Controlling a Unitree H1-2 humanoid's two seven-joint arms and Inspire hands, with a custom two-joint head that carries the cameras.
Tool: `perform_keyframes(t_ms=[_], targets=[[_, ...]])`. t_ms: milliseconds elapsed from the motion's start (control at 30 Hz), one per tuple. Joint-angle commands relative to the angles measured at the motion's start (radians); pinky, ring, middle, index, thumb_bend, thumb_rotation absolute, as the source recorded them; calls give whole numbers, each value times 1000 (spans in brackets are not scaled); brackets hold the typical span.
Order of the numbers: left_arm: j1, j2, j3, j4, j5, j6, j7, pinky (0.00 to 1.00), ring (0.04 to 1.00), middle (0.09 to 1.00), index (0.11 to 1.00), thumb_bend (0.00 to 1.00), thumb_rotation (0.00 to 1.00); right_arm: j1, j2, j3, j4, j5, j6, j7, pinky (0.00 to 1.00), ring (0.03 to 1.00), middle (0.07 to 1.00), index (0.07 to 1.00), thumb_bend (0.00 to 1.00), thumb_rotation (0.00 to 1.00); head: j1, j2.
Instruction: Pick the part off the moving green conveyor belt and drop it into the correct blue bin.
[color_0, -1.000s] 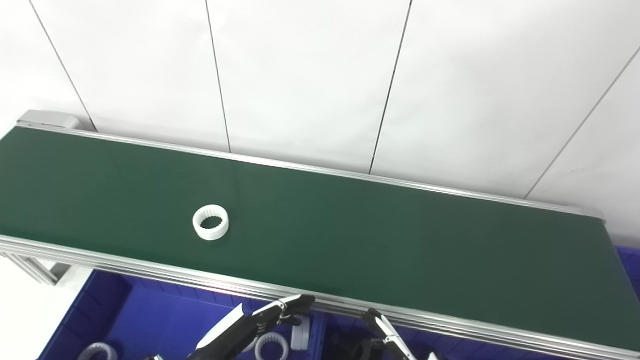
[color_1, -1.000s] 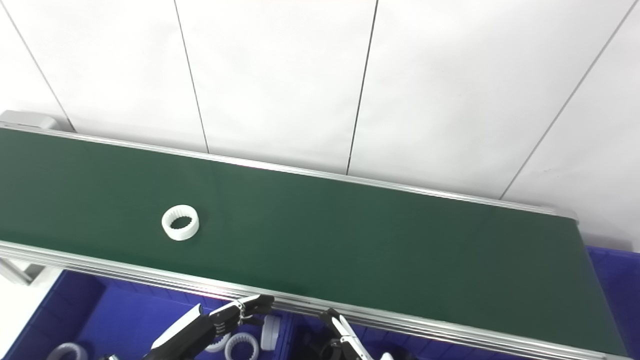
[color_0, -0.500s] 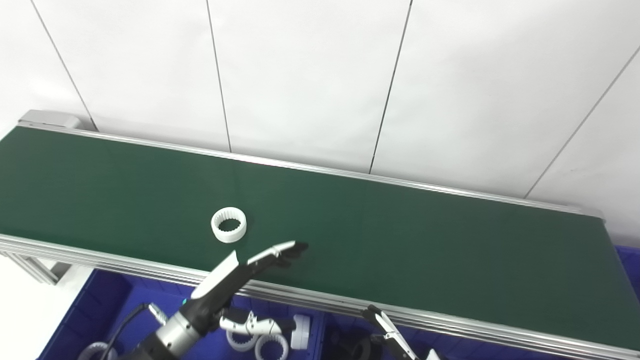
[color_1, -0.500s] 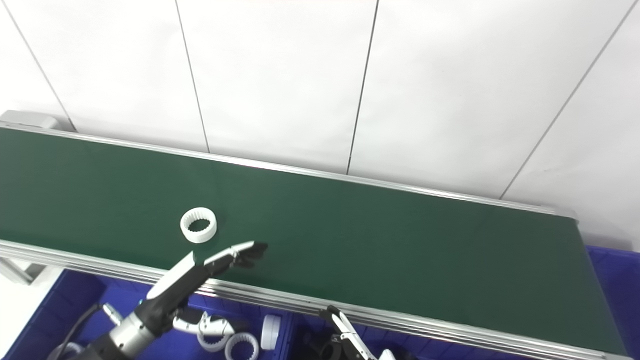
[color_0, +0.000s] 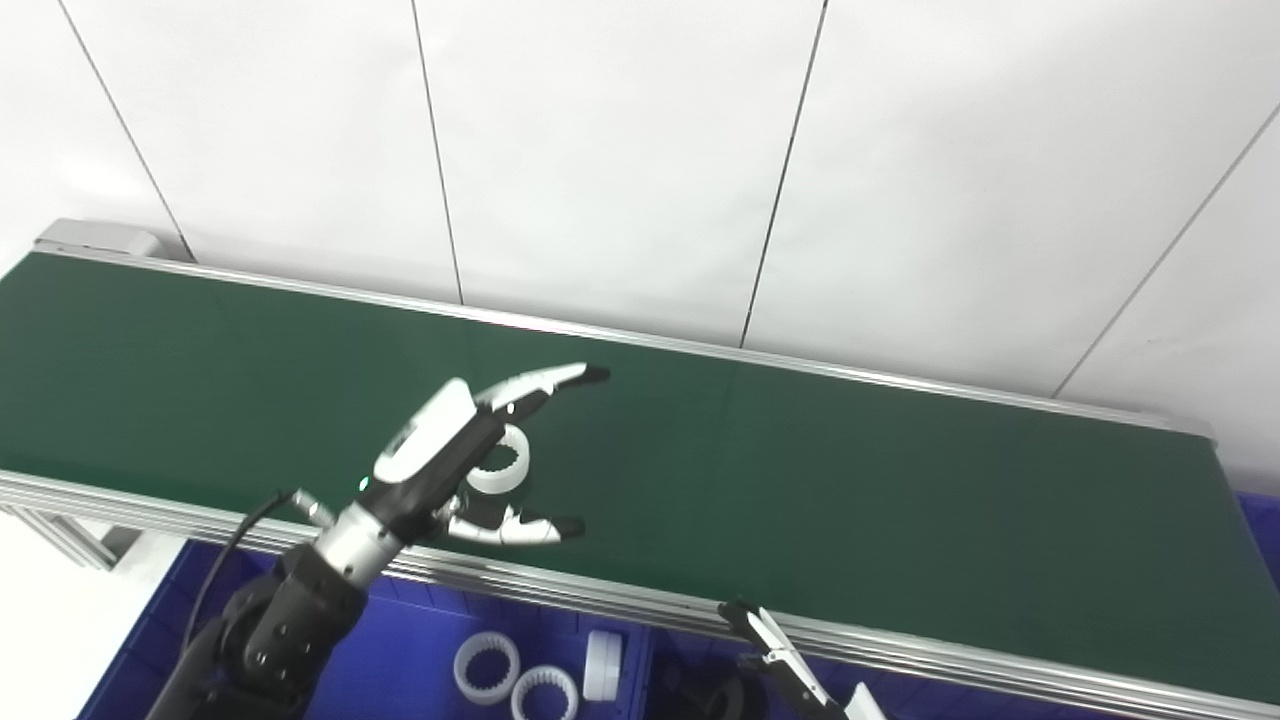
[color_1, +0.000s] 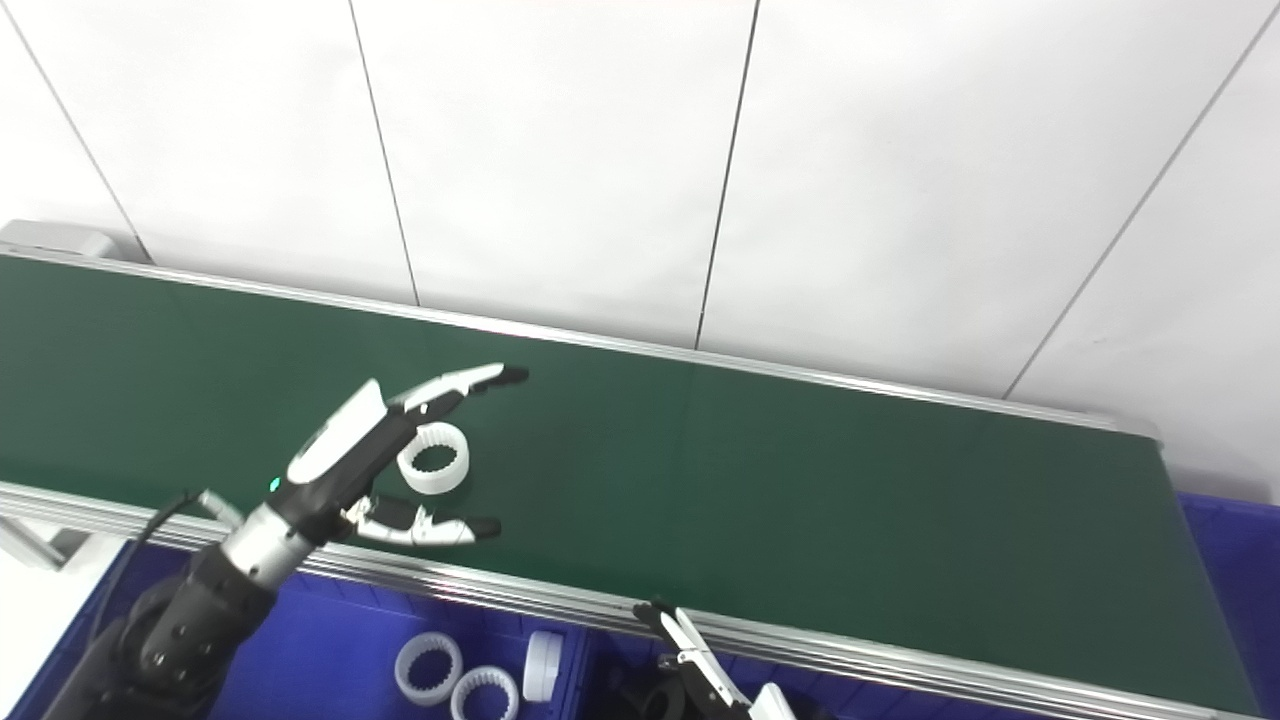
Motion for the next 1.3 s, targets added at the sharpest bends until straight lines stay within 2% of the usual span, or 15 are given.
perform_keyframes(t_ms=[0, 100, 400, 667, 800, 833, 933, 1000, 1133, 1167, 1233, 1267], targets=[[-47, 29, 9, 14, 49, -16, 45, 766, 836, 866, 869, 843, 3, -1, 6, -1, -27, 0, -51, -8, 830, 938, 987, 953, 365, 821, -1, 1], [-74, 45, 0, 49, 104, -23, 64, 746, 819, 865, 865, 877, 0, 5, 6, -1, -33, -1, -50, -9, 831, 939, 989, 954, 366, 824, -5, 1], [-160, 94, -74, 188, 285, -25, 117, 862, 845, 869, 887, 939, 14, 21, 6, -3, -53, 1, -44, -8, 831, 940, 995, 958, 362, 826, -9, 9], [-247, 84, -218, 423, 433, -18, 194, 894, 867, 892, 911, 937, 58, 32, 5, -4, -61, -5, -45, -9, 836, 943, 997, 960, 367, 848, -20, 16], [-291, 57, -291, 535, 458, -6, 236, 825, 838, 873, 887, 958, 79, 40, 2, -7, -70, -5, -41, -6, 848, 950, 998, 965, 368, 854, -25, 20], [-299, 52, -305, 554, 460, -2, 247, 770, 824, 867, 874, 952, 77, 41, 2, -8, -72, -4, -39, -5, 852, 952, 998, 966, 368, 853, -25, 20], [-327, 11, -352, 640, 456, 25, 261, 634, 750, 838, 829, 909, 22, 48, 0, -11, -82, -1, -35, -3, 861, 954, 997, 968, 366, 849, -30, 24], [-339, -9, -371, 675, 442, 30, 267, 619, 737, 829, 818, 902, 9, 53, 0, -12, -88, -1, -29, -3, 863, 955, 997, 968, 366, 847, -32, 26], [-346, -36, -398, 692, 416, 34, 274, 483, 600, 670, 691, 826, 0, 61, 1, -15, -97, 1, -23, -1, 865, 955, 998, 969, 367, 844, -36, 28], [-345, -40, -401, 687, 409, 35, 273, 417, 510, 579, 637, 638, 0, 62, 1, -16, -99, 0, -23, -1, 865, 955, 999, 969, 367, 846, -37, 28], [-340, -44, -402, 664, 381, 34, 258, 327, 459, 505, 574, 531, 0, 65, 0, -18, -102, -2, -22, -1, 868, 955, 999, 969, 369, 853, -37, 30], [-337, -46, -401, 649, 363, 31, 252, 322, 457, 502, 570, 526, 0, 65, 1, -19, -103, -4, -23, -2, 868, 955, 999, 969, 369, 854, -40, 32]])
